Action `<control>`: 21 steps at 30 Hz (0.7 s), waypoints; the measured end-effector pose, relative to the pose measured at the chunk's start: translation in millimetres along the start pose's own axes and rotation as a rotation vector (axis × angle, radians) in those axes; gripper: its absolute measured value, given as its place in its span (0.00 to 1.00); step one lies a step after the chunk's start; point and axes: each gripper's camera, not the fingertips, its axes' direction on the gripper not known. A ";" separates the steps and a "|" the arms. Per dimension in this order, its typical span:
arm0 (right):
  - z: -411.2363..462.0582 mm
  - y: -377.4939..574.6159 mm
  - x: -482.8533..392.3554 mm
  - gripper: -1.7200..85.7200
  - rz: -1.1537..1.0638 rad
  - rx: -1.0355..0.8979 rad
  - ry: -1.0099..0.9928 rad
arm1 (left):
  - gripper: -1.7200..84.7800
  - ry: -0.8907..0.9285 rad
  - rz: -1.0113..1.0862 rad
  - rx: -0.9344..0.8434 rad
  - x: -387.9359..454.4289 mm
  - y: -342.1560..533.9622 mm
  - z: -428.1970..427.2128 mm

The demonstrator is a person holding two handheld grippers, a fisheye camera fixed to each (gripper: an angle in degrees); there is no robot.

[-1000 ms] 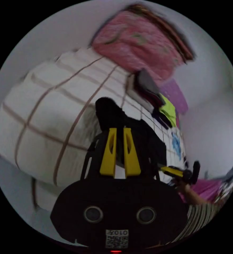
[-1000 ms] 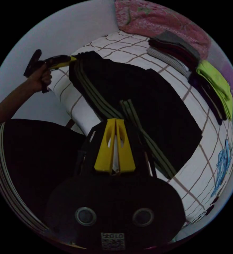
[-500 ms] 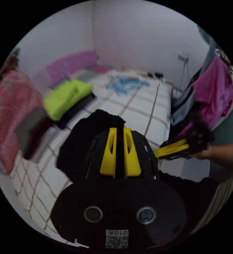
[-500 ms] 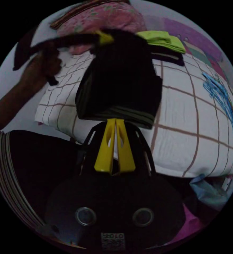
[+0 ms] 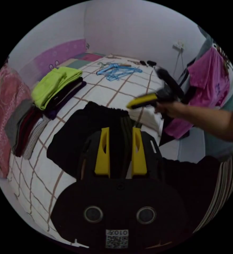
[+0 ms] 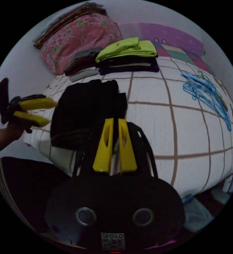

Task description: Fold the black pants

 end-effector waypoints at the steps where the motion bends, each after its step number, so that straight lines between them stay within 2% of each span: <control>1: 16.1 -11.9 11.3 0.08 -0.013 -0.072 -0.007 | 0.16 0.006 0.008 -0.023 5.5 -2.9 11.3; 4: 38.0 -27.7 29.4 0.07 -0.035 -0.229 -0.165 | 0.17 0.017 0.007 -0.070 17.3 -19.7 39.5; 9: 54.6 -11.8 33.5 0.05 -0.046 -0.299 -0.247 | 0.16 -0.018 0.049 -0.084 35.6 -61.5 71.8; 14: 59.2 -9.7 42.9 0.05 -0.046 -0.211 -0.461 | 0.12 -0.050 -0.066 -0.197 12.7 -82.8 107.5; 18: 64.3 -19.6 47.3 0.05 -0.127 -0.198 -0.397 | 0.07 0.009 -0.227 -0.201 -25.4 -72.7 110.6; 21: 56.7 -22.6 61.7 0.06 -0.109 -0.081 -0.270 | 0.04 0.092 -0.321 -0.136 -56.9 -60.1 97.6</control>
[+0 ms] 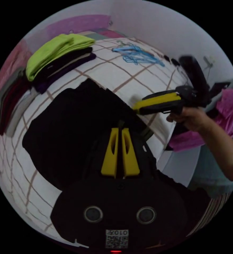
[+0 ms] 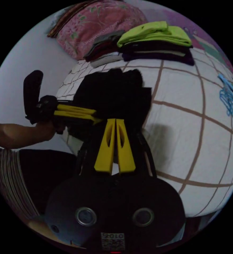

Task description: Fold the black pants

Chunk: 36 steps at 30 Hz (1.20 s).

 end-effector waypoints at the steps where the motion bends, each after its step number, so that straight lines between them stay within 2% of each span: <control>1: -4.4 0.2 7.1 0.07 0.007 0.060 0.006 | 0.03 0.022 -0.040 0.043 -13.1 4.2 -11.9; 5: 4.6 -10.7 21.5 0.11 -0.035 0.100 0.047 | 0.02 0.071 -0.122 0.191 -44.2 21.6 -60.3; 10: 48.6 -37.0 26.1 0.13 -0.148 -0.021 0.014 | 0.02 0.050 -0.125 0.217 -57.1 31.3 -84.6; 18: 62.7 -39.3 26.7 0.09 -0.037 -0.147 -0.018 | 0.02 0.000 -0.119 0.259 -51.6 31.0 -100.7; 21: 34.7 -37.7 14.4 0.08 0.000 -0.190 -0.153 | 0.02 -0.035 -0.090 0.276 -38.9 26.6 -113.4; 24: 3.2 -18.7 10.8 0.08 0.126 -0.153 -0.301 | 0.02 -0.072 0.042 0.241 -6.1 15.9 -112.2; 28: 30.2 17.9 32.2 0.08 0.335 -0.205 -0.256 | 0.03 -0.134 0.245 0.106 43.0 7.6 -64.0; 32: 47.5 32.4 35.3 0.08 0.330 -0.144 -0.230 | 0.05 -0.135 0.388 -0.081 59.7 6.9 -6.1; 36: 25.7 43.6 23.6 0.09 0.298 -0.066 -0.106 | 0.08 -0.037 0.353 0.011 46.6 15.2 -31.8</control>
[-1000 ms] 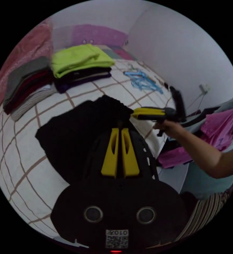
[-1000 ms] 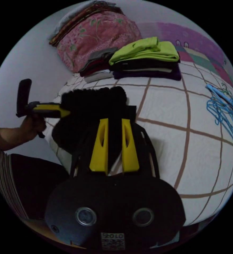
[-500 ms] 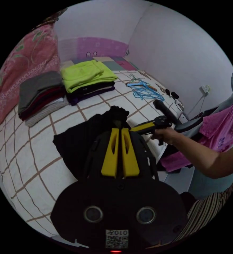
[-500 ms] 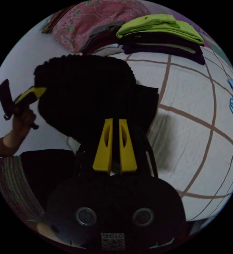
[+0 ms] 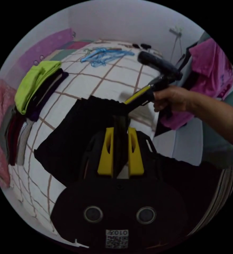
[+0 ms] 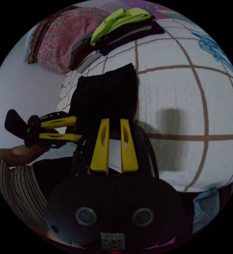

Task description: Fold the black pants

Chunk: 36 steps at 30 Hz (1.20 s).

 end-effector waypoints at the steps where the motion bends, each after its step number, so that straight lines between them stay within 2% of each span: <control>1: -7.5 5.6 0.7 0.09 0.018 0.017 0.037 | 0.08 0.023 -0.021 0.048 -5.7 8.0 -17.2; 4: -28.1 16.9 -6.0 0.10 0.034 0.090 0.062 | 0.09 -0.079 -0.110 0.116 -25.0 44.4 -54.1; 7: -42.6 23.7 -32.9 0.10 -0.018 0.161 0.130 | 0.10 -0.137 -0.253 0.049 -57.8 94.5 -52.3; 9: -48.3 27.1 -57.5 0.10 -0.098 0.233 0.088 | 0.09 -0.100 -0.314 -0.001 -73.2 119.0 -41.5; 11: -45.0 28.4 -85.3 0.10 -0.198 0.270 0.019 | 0.09 -0.137 -0.322 0.013 -79.8 132.6 -37.1; 12: -35.4 27.5 -104.1 0.10 -0.267 0.251 -0.003 | 0.09 -0.149 -0.313 0.030 -80.2 132.7 -37.3; 15: 7.9 24.1 -136.4 0.11 -0.386 0.089 0.142 | 0.07 -0.202 -0.224 0.055 -79.9 119.2 -30.4; 19: 35.6 22.0 -136.1 0.10 -0.367 -0.017 0.263 | 0.06 -0.217 -0.140 -0.096 -95.5 107.5 8.0; 22: 44.7 26.0 -125.8 0.08 -0.337 -0.048 0.407 | 0.05 -0.183 -0.250 -0.180 -122.2 118.5 26.6; 25: 49.0 28.6 -118.3 0.08 -0.286 -0.055 0.380 | 0.06 -0.095 -0.360 -0.121 -138.5 130.6 20.1; 29: 23.8 40.3 -139.8 0.12 -0.263 0.082 0.338 | 0.12 -0.080 -0.297 0.107 -136.2 141.7 -32.6; 31: 9.5 56.8 -156.1 0.15 -0.278 0.161 0.276 | 0.15 -0.030 -0.266 0.120 -136.0 142.0 -48.9; 33: 10.5 66.3 -161.1 0.17 -0.257 0.143 0.303 | 0.16 0.028 -0.176 0.080 -123.2 137.6 -54.2; 36: 15.4 75.1 -148.3 0.19 -0.129 0.120 0.308 | 0.18 0.011 -0.026 0.035 -81.7 133.2 -51.5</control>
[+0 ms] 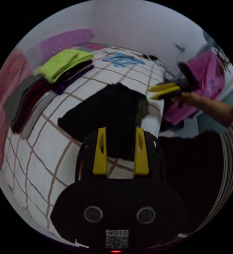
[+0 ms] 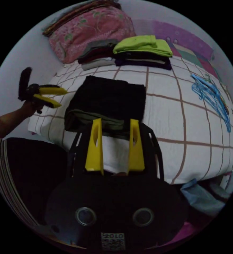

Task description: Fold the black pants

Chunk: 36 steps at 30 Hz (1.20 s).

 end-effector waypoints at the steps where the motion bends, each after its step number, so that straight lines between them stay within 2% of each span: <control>1: 2.9 2.3 7.5 0.19 0.068 -0.007 -0.026 | 0.18 -0.031 0.028 -0.011 15.4 -0.3 4.6; 8: 40.4 -14.4 24.3 0.16 0.216 -0.084 -0.130 | 0.17 -0.264 0.158 -0.230 67.5 -3.3 70.7; 10: 49.6 -31.6 19.8 0.13 0.202 -0.190 -0.100 | 0.16 -0.357 0.222 -0.275 73.7 -0.1 78.1; 14: 22.0 -40.2 0.9 0.11 0.071 -0.129 -0.008 | 0.14 -0.379 0.255 -0.258 74.2 16.0 67.0; 18: 39.8 -16.3 17.6 0.11 0.112 -0.145 -0.075 | 0.14 -0.400 0.294 -0.187 81.0 33.6 62.3; 21: 59.8 -11.3 23.1 0.13 0.087 -0.141 -0.090 | 0.16 -0.324 0.262 -0.216 69.7 42.2 73.3; 27: 39.6 -2.5 27.7 0.15 0.068 -0.083 -0.034 | 0.20 -0.016 0.021 -0.141 19.9 61.4 31.9; 29: 22.0 2.3 31.0 0.15 0.106 0.008 -0.030 | 0.20 -0.002 -0.112 -0.051 -6.6 72.5 7.9; 31: 2.9 -5.1 20.8 0.15 0.052 0.185 -0.009 | 0.20 -0.018 -0.183 0.007 -24.8 72.8 -1.2; 33: 5.6 -24.5 10.1 0.15 -0.029 0.220 -0.011 | 0.20 -0.023 -0.215 0.012 -39.0 63.0 4.0; 36: 34.6 -61.5 1.0 0.15 -0.099 0.168 -0.032 | 0.20 -0.022 -0.242 -0.001 -54.4 41.0 26.9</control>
